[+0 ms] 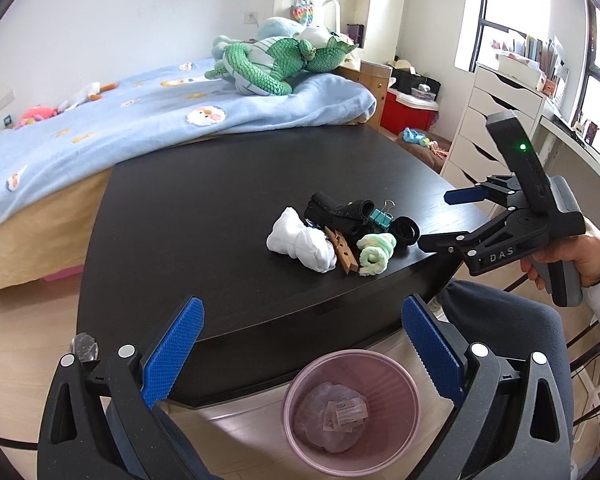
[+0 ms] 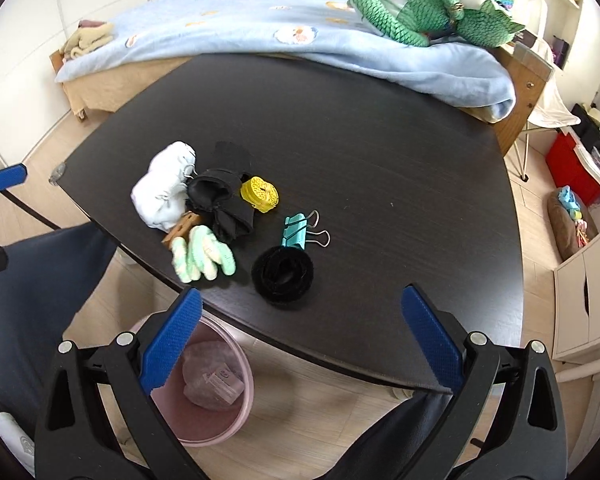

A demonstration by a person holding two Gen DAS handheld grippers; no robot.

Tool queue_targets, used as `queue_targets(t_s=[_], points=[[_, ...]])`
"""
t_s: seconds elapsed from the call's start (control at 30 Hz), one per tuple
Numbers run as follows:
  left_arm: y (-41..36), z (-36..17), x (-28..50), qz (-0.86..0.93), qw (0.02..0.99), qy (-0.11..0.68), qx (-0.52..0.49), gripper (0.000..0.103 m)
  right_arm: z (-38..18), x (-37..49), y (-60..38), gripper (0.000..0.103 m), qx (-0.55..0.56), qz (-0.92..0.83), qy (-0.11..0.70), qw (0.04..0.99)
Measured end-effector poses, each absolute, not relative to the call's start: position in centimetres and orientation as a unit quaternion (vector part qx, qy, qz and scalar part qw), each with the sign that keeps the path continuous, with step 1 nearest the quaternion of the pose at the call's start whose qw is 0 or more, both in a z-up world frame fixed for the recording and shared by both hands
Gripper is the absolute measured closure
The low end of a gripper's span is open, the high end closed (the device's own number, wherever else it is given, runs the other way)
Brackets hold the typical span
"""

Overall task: Collect trash
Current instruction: 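Reach the right gripper to the black hair tie and close on it, then grasp the white sock with the left gripper while the right gripper holds the hair tie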

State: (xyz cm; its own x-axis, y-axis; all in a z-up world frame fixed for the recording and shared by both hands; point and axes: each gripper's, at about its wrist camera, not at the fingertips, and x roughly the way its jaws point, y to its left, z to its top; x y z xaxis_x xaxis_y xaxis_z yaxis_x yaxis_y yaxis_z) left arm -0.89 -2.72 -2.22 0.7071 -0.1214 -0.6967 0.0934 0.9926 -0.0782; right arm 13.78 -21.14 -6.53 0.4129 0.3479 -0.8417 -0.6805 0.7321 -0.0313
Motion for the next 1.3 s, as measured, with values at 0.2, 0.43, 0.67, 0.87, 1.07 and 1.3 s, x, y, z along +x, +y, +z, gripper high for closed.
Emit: queue_targets(t_s=[0.2, 0.43, 0.67, 0.87, 1.07, 1.3], points=[[-2.4, -2.5, -0.8, -0.055, 0.922, 0.382, -0.022, 0.008, -7.7, 14.8, -20.3, 0.025, -0.210, 0.319, 0.454, 0.805], [-2.1, -2.8, -0.8, -0.053, 0.921, 0.385, -0.025, 0.008, -8.7, 15.4, -19.6, 0.040, -0.216, 0.331, 0.465, 0.792], [-2.0, -3.0, -0.6, -0.056, 0.920, 0.387, -0.027, 0.008, -9.1, 15.4, -19.0, 0.051, -0.208, 0.345, 0.470, 0.785], [-2.0, -3.3, -0.6, -0.058, 0.919, 0.389, -0.028, 0.008, -9.0, 15.4, -18.9, 0.067, -0.204, 0.349, 0.467, 0.787], [-2.1, -3.3, -0.4, -0.060, 0.919, 0.388, -0.027, 0.008, -8.6, 15.3, -19.3, 0.070, -0.192, 0.343, 0.464, 0.793], [-2.2, -3.0, 0.2, -0.062, 0.919, 0.389, -0.021, 0.008, -7.5, 15.0, -20.5, 0.071, -0.158, 0.337, 0.466, 0.803]])
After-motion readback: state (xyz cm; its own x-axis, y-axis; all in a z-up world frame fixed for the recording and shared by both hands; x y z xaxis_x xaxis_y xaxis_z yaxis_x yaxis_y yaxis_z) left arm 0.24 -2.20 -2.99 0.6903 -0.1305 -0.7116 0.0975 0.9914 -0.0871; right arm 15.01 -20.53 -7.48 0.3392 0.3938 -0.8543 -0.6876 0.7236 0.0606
